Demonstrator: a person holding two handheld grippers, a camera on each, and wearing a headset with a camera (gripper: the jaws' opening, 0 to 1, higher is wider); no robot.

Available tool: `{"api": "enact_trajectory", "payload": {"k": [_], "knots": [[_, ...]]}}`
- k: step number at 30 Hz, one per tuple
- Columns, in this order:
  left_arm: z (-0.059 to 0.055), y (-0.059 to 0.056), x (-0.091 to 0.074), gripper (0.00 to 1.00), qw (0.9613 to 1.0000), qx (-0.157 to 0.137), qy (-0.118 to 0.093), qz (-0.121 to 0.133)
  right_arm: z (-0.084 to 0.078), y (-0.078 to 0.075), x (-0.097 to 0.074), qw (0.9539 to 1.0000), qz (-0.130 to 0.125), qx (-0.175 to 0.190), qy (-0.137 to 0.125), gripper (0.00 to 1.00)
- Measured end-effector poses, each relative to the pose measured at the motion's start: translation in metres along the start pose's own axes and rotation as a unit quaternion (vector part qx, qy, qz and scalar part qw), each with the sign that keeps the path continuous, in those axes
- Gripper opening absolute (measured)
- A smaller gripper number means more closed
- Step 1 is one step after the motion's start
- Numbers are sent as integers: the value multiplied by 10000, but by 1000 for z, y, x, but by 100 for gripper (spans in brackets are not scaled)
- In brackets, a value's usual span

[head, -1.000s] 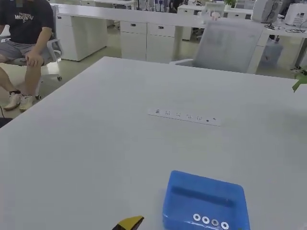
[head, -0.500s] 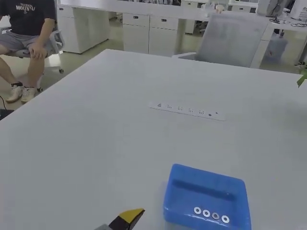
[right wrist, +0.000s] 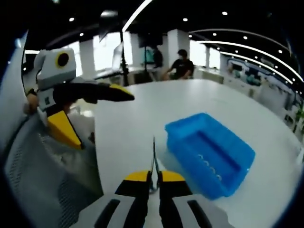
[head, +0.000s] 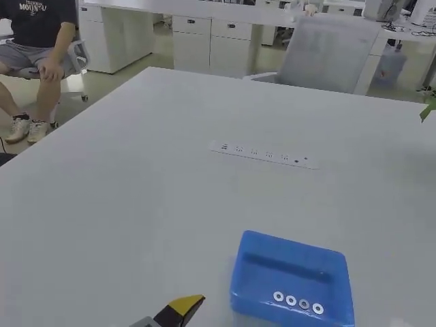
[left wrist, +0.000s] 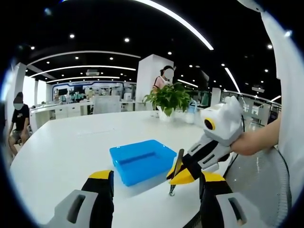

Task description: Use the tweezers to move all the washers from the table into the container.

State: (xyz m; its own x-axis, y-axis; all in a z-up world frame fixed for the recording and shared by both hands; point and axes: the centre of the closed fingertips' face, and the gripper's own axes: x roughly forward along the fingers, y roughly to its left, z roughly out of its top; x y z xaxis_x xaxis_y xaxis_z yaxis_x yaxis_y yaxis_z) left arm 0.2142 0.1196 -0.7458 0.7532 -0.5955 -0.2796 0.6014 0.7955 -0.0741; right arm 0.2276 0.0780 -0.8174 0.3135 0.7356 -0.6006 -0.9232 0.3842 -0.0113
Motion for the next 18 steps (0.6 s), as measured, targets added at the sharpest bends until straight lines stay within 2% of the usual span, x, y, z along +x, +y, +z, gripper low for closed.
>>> {"api": "enact_trajectory", "payload": {"k": [5, 10, 13, 18], "knots": [[0, 2, -1, 74, 10000, -3, -8, 34, -1, 0, -1, 10000, 4, -55, -4, 3], [0, 1, -1, 74, 10000, 19, -16, 22, -1, -6, -4, 9996, -103, 265, -54, 3], [0, 1, -1, 74, 10000, 14, -20, 39, 5, -9, -8, 9989, -135, 417, -177, 3], [0, 1, -1, 73, 10000, 15, -24, 23, 12, -10, -11, 9986, -151, 448, -234, 3]]}}
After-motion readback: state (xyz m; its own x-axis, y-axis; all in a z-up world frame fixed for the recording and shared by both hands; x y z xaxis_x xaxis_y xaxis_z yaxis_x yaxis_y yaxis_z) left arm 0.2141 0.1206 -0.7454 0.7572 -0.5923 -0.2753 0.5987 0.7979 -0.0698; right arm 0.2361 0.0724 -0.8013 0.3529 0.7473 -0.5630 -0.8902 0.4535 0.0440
